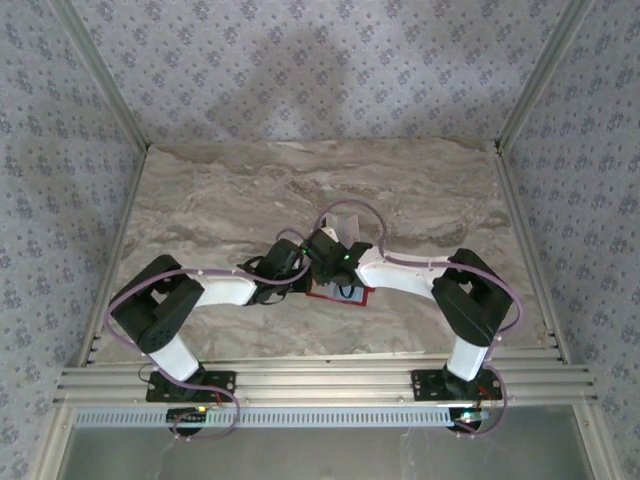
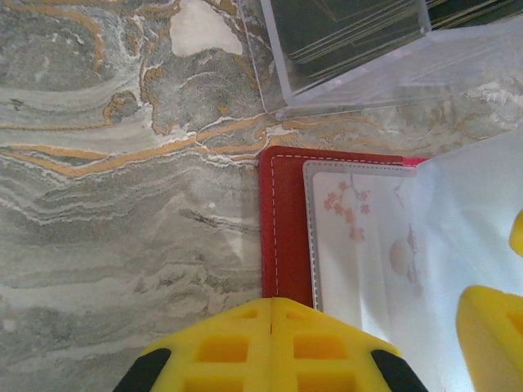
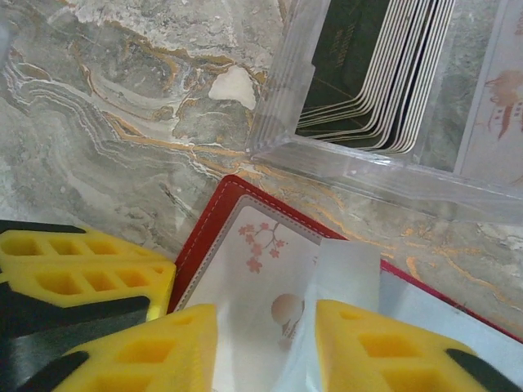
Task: Put the credit cards into the card holder
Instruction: Flip over the card slot in the card holder.
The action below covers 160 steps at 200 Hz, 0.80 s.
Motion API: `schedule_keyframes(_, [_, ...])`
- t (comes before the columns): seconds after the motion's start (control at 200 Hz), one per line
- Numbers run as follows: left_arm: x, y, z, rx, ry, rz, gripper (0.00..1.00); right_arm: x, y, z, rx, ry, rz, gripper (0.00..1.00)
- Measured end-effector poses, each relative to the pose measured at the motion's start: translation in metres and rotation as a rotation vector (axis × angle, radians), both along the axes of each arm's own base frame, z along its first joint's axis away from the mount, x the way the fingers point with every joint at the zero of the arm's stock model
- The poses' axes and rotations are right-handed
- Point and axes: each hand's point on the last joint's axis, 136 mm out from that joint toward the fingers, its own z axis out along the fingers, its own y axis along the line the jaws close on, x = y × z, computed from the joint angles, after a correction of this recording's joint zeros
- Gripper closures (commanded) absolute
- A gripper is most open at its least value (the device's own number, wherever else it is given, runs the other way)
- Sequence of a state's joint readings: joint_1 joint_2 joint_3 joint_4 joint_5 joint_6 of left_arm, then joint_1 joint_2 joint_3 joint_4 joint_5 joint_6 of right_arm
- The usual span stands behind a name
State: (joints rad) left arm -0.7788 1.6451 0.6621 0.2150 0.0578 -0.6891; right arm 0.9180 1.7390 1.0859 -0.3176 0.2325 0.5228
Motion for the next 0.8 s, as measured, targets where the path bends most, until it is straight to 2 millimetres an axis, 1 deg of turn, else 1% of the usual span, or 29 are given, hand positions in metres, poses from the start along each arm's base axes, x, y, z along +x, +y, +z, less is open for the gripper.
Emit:
schedule_keyframes(0.095, [0.0,0.0,0.0,-0.004,-0.002,0.0,0.94,-0.004,-0.001,0.0,0.057,0.026,0.015,0.47])
schedule_keyframes(0.245, [0.0,0.0,0.0,-0.019,-0.004,0.005,0.93,-0.013,-0.001,0.003,0.125,0.078,0.048,0.4])
schedule_keyframes(0.395, [0.0,0.001,0.0,-0.034,-0.003,0.006,0.92,-0.018,0.0,0.007,0.159,0.106,0.07,0.41])
schedule_keyframes(0.46, [0.0,0.001,0.0,-0.037,-0.003,0.005,0.92,-0.018,-0.001,0.01,0.161,0.098,0.073,0.45])
schedule_keyframes(0.48, [0.0,0.0,0.0,-0.039,-0.003,0.004,0.92,-0.018,-0.001,0.011,0.16,0.095,0.072,0.48])
schedule_keyframes(0.485, [0.0,0.0,0.0,-0.039,-0.003,0.004,0.92,-0.018,-0.001,0.012,0.159,0.094,0.074,0.5])
schedule_keyframes(0.5, [0.0,0.0,0.0,-0.039,-0.003,0.004,0.92,-0.018,-0.001,0.013,0.16,0.091,0.074,0.51])
schedule_keyframes(0.555, [0.0,0.0,0.0,-0.04,-0.003,0.003,0.92,-0.018,0.001,0.019,0.166,0.072,0.085,0.62])
schedule_keyframes(0.625, [0.0,0.0,0.0,-0.04,-0.003,0.003,0.92,-0.017,0.002,0.028,0.177,0.047,0.08,0.7])
schedule_keyframes(0.71, [0.0,0.0,0.0,-0.04,-0.004,0.003,0.92,-0.012,-0.004,0.034,0.17,0.019,0.045,0.7])
schedule_keyframes(0.8, [0.0,0.0,0.0,-0.04,-0.004,0.003,0.92,-0.006,-0.015,0.031,0.136,0.008,0.003,0.68])
